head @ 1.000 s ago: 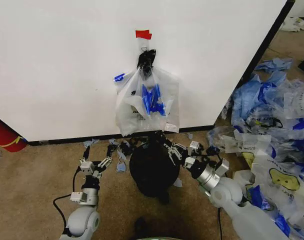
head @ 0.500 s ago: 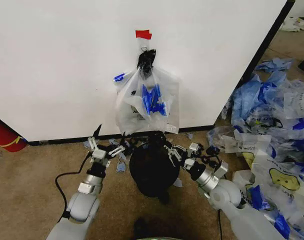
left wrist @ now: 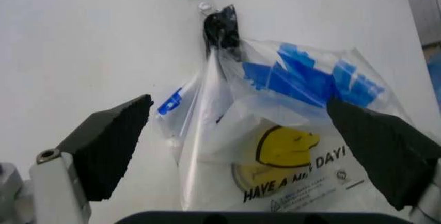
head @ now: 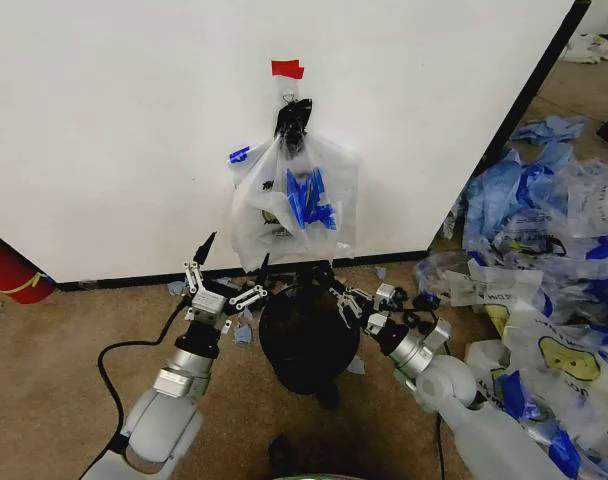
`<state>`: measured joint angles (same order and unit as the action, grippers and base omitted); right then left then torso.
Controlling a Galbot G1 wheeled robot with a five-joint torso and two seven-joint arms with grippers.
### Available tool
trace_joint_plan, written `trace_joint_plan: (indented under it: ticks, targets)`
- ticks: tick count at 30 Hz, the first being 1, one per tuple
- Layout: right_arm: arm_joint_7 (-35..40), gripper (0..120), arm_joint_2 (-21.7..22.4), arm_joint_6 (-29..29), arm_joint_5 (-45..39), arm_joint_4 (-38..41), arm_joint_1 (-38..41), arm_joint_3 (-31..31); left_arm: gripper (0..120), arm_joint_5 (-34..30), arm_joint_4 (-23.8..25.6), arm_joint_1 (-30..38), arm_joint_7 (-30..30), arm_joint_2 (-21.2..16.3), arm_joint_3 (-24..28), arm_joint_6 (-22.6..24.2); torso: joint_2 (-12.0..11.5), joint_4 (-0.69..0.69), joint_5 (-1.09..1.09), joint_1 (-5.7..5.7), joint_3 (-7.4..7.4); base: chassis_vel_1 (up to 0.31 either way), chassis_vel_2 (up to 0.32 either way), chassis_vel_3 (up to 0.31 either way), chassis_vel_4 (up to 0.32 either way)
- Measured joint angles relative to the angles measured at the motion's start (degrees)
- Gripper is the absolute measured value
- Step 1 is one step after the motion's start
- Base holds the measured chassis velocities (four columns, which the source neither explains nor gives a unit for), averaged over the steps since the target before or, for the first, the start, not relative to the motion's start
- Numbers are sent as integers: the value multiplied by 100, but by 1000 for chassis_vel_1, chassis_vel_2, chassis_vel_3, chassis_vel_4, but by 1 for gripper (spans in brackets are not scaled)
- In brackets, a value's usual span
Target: Pick up the garbage bag from the wall and place it over the trash bin.
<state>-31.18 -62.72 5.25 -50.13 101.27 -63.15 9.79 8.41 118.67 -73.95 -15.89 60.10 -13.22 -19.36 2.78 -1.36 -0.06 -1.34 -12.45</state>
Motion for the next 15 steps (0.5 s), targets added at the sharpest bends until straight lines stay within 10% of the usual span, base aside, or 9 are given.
trace_joint_plan:
  ticks: [15]
  targets:
    - [96,0,-159,-71,175,-25,49,-70,100,118,176,577,-880,-833,1164,917,0,3,2,0,0,0,0,0,0]
